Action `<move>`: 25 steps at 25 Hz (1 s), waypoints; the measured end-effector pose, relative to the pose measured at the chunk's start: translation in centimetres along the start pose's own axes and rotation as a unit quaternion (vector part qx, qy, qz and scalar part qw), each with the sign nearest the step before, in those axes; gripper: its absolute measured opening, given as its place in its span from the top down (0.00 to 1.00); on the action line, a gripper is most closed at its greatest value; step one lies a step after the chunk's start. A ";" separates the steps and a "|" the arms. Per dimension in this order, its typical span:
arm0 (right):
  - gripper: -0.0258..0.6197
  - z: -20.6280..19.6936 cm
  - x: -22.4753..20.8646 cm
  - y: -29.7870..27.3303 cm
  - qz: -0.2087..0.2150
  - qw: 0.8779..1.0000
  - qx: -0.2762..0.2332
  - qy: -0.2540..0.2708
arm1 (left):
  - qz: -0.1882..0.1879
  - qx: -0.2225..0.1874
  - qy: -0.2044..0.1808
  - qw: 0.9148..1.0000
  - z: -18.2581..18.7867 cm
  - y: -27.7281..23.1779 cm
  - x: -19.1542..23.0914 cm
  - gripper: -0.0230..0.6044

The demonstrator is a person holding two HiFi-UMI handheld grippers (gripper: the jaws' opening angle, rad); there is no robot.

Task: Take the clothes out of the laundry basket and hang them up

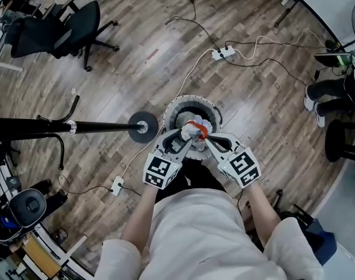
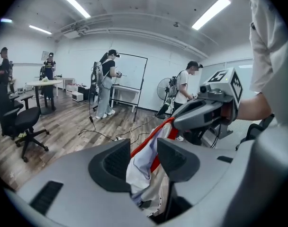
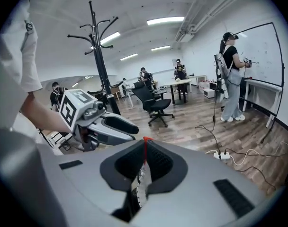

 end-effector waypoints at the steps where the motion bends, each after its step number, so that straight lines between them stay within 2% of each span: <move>1: 0.94 0.8 0.1 0.2 0.003 1.000 -0.005 0.008 | -0.001 0.001 -0.004 1.000 0.2 0.0 0.2 0.66; 12: 0.94 8.4 1.0 0.8 0.037 0.994 -0.038 0.094 | -0.017 -0.002 -0.075 0.997 4.2 -1.7 1.5 0.67; 18: 0.94 10.6 2.1 1.7 0.063 0.987 -0.055 0.135 | -0.023 -0.022 -0.096 0.995 5.8 -1.6 1.0 0.67; 25: 0.94 11.6 3.1 2.9 0.082 0.981 -0.064 0.163 | -0.065 -0.034 -0.103 0.992 6.5 -2.0 -0.7 0.67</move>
Point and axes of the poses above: the fingertips, and each gripper's own axes: y backward along the fingers, x to its left, z out of its top, the point moved 10 cm from there along y, backward along the fingers, and after that the axes turned 14 degrees about -x, right-handed, at the moved point
